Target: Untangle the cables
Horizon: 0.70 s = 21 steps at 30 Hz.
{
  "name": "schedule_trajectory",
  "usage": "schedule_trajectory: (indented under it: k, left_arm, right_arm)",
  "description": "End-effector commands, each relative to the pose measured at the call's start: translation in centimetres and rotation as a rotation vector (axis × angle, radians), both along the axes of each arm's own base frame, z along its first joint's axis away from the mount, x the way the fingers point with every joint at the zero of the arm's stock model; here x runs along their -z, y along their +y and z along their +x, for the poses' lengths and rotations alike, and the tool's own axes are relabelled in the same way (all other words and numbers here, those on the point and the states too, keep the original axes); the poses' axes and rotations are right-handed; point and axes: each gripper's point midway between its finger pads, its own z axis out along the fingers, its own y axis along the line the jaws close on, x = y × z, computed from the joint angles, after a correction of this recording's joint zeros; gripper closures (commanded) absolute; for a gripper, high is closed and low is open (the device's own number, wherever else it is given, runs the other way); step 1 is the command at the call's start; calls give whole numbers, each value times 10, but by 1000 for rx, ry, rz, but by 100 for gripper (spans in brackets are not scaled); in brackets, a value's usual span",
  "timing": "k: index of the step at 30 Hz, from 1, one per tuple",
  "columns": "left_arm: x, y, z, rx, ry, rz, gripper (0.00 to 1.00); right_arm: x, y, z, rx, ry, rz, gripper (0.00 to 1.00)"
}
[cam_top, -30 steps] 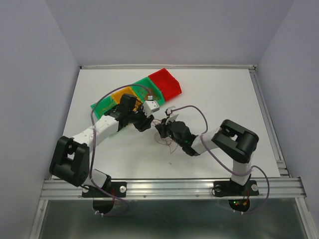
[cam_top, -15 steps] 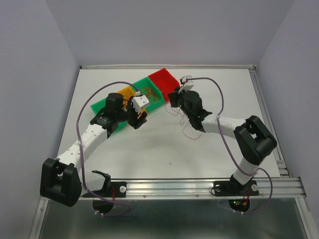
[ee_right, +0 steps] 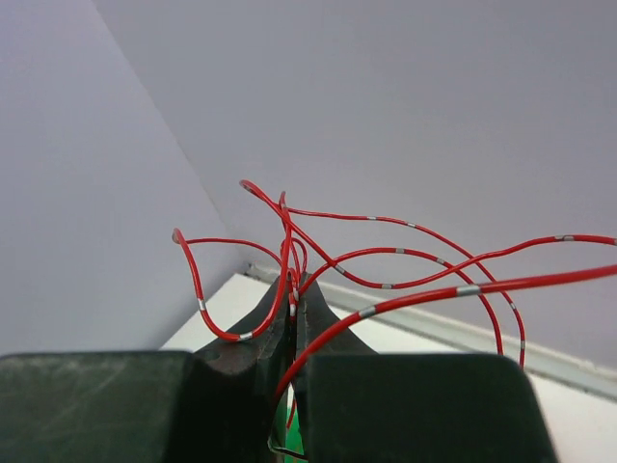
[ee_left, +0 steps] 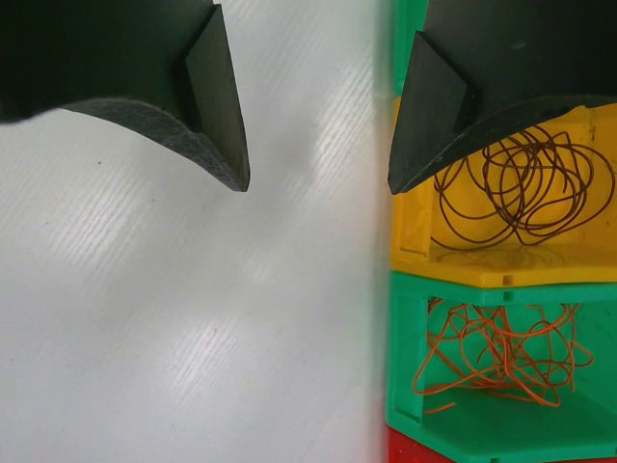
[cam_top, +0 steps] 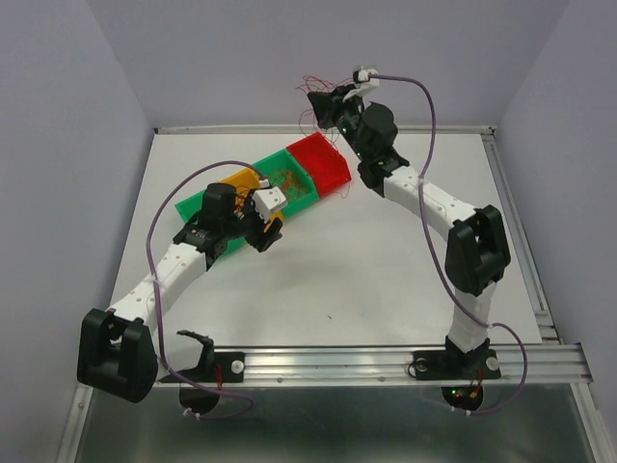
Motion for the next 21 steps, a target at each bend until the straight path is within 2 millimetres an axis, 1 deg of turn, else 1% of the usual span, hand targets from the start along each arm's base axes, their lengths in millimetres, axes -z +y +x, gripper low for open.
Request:
schedule_trajectory:
  k: [1,2,3,5,9,10,11,16,17,19,20,21]
  left_arm:
    - [-15,-1,3,5,-63,-35,29]
    - [-14,-1,3,4,-61,-33,29]
    - [-14,-1,3,4,-59,-35,29]
    - [-14,0,4,2,-60,-35,29]
    - [-15,0,5,3,-60,-37,29]
    - [-14,0,4,3,-59,-36,29]
    - [-13,1,5,1,-59,-33,29]
    - [-11,2,5,-4,-56,-29,29]
    - [-11,2,5,-2,-56,-29,29]
    - [-11,2,5,-4,-56,-29,29]
    - [-11,3,6,-6,-56,-28,29]
    - [-11,3,6,-9,-57,-26,29]
  right_arm:
    - [-45,-4,23,-30,-93,64,100]
    - [-50,-3,27,-35,-100,84,99]
    - [-56,-7,38,-34,-134,104,100]
    - [-61,-8,46,-45,-152,138,100]
    - [-61,-6,69,-48,-238,183,99]
    - [-58,-5,72,-45,-248,189,100]
    - [-60,-4,73,-49,-267,198,99]
    - [-49,-2,85,-35,-296,249,99]
    - [-38,-3,91,-22,-284,260,100]
    - [-35,-5,92,-12,-290,299,100]
    - [-20,-7,98,1,-267,313,100]
    - [-19,-10,99,22,-274,337,99]
